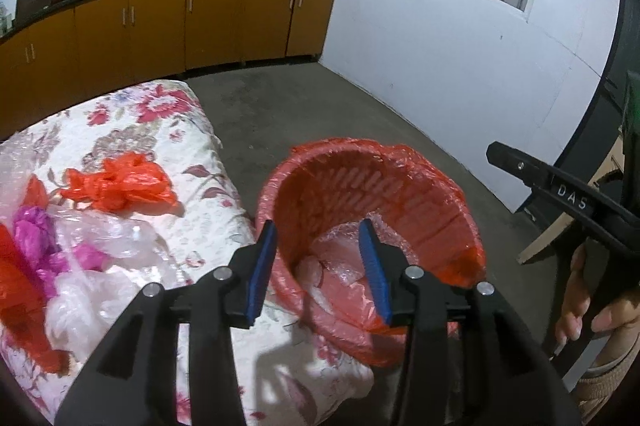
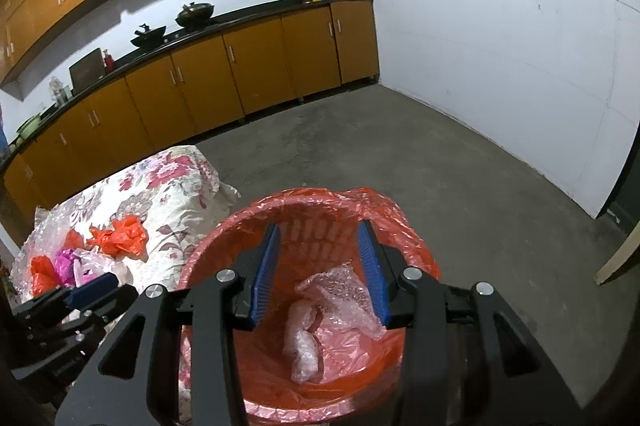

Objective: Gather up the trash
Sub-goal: 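Return both tools to the table and grasp a clear plastic bag with the right tool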

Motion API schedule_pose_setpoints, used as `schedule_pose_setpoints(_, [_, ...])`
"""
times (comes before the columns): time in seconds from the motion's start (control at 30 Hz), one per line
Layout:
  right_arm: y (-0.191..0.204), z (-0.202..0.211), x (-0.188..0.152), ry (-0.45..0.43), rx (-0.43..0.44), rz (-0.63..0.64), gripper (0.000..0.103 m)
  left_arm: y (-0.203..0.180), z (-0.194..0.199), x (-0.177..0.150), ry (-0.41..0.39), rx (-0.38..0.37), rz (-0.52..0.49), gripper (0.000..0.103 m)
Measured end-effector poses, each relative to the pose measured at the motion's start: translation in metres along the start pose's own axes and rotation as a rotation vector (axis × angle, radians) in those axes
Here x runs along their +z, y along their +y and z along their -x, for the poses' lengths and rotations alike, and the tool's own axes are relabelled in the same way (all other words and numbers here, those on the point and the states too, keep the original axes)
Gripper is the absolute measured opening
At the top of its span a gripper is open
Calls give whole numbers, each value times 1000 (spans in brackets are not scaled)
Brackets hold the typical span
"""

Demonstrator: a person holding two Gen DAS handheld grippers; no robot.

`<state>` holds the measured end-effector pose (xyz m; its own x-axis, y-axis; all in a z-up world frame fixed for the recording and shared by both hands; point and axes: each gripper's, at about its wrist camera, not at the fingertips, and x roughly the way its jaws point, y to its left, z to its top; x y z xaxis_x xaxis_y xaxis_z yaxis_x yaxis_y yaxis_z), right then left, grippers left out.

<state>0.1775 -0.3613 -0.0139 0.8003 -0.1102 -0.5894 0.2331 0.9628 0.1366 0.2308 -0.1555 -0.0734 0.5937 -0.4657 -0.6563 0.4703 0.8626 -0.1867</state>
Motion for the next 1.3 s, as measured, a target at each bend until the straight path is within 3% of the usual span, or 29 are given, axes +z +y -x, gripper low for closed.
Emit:
schedule_pose_setpoints(0.33, [42, 10, -4, -16, 59, 73, 42, 42, 53, -5, -90, 146, 60, 68])
schedule_pose_setpoints(0.47, [65, 12, -8, -17, 98, 107, 42, 69, 82, -13, -134, 241, 77, 71])
schedule_pose_setpoints(0.6, [99, 14, -16, -20, 156, 154, 52, 99, 111, -25, -178, 345, 101, 74])
schedule_pose_setpoints(0.83, [164, 9, -37, 6, 265, 246, 55, 155, 157, -48, -240, 531, 154, 75])
schedule_pose_setpoints(1.07, [227, -2, -67, 57, 349, 332, 55, 203, 186, -73, -248, 597, 271, 75])
schedule_pose_setpoints(1.3, [273, -23, -97, 116, 377, 389, 55, 218, 197, -90, -249, 621, 320, 75])
